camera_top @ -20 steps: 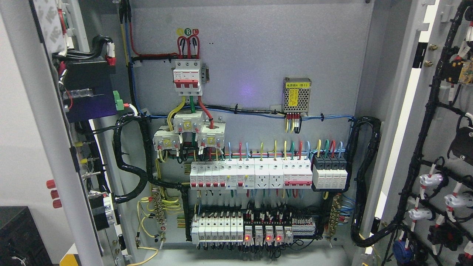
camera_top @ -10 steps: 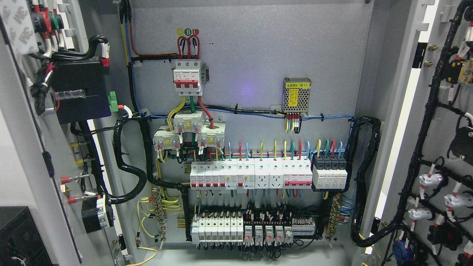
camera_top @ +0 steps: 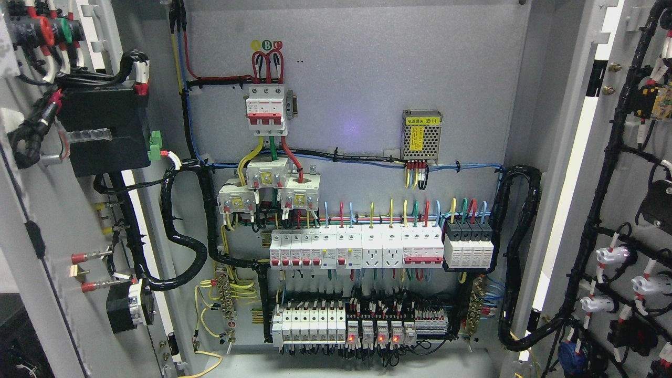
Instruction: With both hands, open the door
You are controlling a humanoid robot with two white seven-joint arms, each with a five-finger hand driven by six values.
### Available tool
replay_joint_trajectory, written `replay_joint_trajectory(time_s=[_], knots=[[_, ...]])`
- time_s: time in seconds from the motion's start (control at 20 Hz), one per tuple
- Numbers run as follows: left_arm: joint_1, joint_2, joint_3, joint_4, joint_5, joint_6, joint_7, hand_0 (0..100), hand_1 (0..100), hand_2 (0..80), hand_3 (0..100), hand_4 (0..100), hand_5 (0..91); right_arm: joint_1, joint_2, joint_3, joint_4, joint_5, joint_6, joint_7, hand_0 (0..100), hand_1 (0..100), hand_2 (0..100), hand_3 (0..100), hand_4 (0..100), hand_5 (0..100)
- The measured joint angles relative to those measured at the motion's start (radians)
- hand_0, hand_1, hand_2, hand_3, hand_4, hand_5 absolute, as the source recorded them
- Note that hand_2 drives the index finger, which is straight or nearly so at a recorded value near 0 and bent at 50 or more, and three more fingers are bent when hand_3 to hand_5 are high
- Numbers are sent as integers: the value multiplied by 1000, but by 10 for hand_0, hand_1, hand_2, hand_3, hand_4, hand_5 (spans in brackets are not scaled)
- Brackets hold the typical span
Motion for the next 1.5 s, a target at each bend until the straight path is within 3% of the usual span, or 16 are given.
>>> replay_joint_trajectory(time_s=[0.4,0.7,1.0,1.3,1.5], knots=[[0,0,0,0,0,0,0,120,556,0,0,0,0,-3,7,-12,9,4,-5,7,56,142,0,0,0,0],[0,0,0,0,0,-3,-3,120,556,0,0,0,0,-3,-24,-44,23,0,-11,15,56,143,0,0,0,0],[0,0,2,0,0,-2,-71,120,556,0,0,0,0,12,-67,-86,38,-4,-13,19,56,142,0,0,0,0],[0,1,2,0,0,0,-82,120,556,0,0,0,0,54,-98,-137,44,2,-19,5,56,142,0,0,0,0],[0,1,2,0,-1,0,-85,120,556,0,0,0,0,103,-116,-177,30,42,-98,-17,56,142,0,0,0,0]])
